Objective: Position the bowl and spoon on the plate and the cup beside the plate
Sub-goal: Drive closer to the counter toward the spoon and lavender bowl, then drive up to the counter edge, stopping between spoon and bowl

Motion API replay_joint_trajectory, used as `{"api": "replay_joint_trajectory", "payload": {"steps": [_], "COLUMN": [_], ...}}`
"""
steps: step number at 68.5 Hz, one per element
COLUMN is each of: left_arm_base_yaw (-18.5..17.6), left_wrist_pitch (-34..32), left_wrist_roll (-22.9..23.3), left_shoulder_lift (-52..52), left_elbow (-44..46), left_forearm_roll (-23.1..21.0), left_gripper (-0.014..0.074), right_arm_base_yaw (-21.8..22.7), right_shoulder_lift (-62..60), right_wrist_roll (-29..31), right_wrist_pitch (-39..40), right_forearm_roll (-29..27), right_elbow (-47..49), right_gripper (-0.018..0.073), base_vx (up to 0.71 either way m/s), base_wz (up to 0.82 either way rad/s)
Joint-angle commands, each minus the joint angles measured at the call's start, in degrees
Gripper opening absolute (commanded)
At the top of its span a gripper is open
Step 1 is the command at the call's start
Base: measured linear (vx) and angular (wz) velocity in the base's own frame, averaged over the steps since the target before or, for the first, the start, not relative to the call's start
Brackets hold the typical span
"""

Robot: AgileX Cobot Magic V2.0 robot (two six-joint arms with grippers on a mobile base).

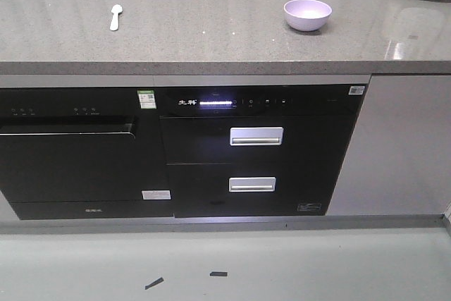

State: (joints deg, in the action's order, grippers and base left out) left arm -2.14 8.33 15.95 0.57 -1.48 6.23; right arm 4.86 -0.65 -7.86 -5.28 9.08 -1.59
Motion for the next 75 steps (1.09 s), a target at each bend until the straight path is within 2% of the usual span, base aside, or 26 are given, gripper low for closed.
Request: {"api": "replay_joint_trajectory", "payload": {"steps": [1,75], "left_arm_base_yaw": [0.15,0.15], "left_wrist_pitch": [-4.49,-4.49], "left_wrist_roll": [0.59,0.59], "left_shoulder_lift": [0.27,0.27], "left_elbow": [0.42,0.42], "left_forearm_roll": [-0.03,-0.03], "left_gripper": [-0.0006,-0.0006], "right_arm_base_yaw": [-0.08,-0.08], "right_shoulder_lift": [-0.46,-0.46], "right_wrist_roll": [0.35,0.35], "right_wrist_pitch": [4.05,4.05], "right_forearm_roll": [0.56,0.56], "right_elbow": [-0.24,-0.24], "right_gripper": [-0.0003,-0.0003], "base_vx": [0.09,0.11], "base_wz": [0.0,0.0]}}
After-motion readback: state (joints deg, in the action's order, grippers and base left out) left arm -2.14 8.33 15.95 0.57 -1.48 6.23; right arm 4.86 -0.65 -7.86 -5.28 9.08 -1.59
